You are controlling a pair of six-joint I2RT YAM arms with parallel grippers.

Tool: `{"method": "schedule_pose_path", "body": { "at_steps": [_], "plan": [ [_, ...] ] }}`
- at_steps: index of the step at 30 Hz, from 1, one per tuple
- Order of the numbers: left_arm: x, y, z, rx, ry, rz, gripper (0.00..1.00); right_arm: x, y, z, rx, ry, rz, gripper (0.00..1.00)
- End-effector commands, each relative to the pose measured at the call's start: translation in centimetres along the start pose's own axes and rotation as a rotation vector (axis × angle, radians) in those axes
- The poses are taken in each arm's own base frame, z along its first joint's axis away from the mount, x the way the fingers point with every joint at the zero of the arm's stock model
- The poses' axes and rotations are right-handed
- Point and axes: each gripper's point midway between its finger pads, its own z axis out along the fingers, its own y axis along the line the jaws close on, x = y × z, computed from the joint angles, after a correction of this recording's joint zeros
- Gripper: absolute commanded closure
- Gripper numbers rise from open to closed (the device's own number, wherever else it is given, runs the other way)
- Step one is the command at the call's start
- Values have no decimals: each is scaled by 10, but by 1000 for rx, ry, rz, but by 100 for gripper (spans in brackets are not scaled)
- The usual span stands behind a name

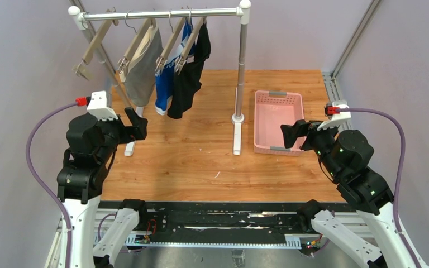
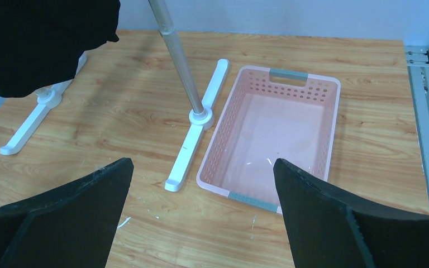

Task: Remove the underwear clipped to the hanger

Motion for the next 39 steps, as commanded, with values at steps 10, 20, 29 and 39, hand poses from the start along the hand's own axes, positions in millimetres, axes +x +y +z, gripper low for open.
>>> {"method": "schedule_pose_path", "body": {
  "at_steps": [10, 20, 29, 39],
  "plan": [
    [-87, -52, -21, 224, -119, 51, 2, 7, 4, 17, 9, 96, -66, 1],
    [-175, -79, -26, 292, -260, 65, 2, 5, 10, 13, -46, 65, -88, 1],
    [-194, -58, 39, 142, -194, 148, 2, 6, 14, 14, -67, 69, -93, 1],
    [-206, -25, 83, -46, -148, 164, 8, 8, 15, 17, -71, 80, -101, 1]
  ]
}}
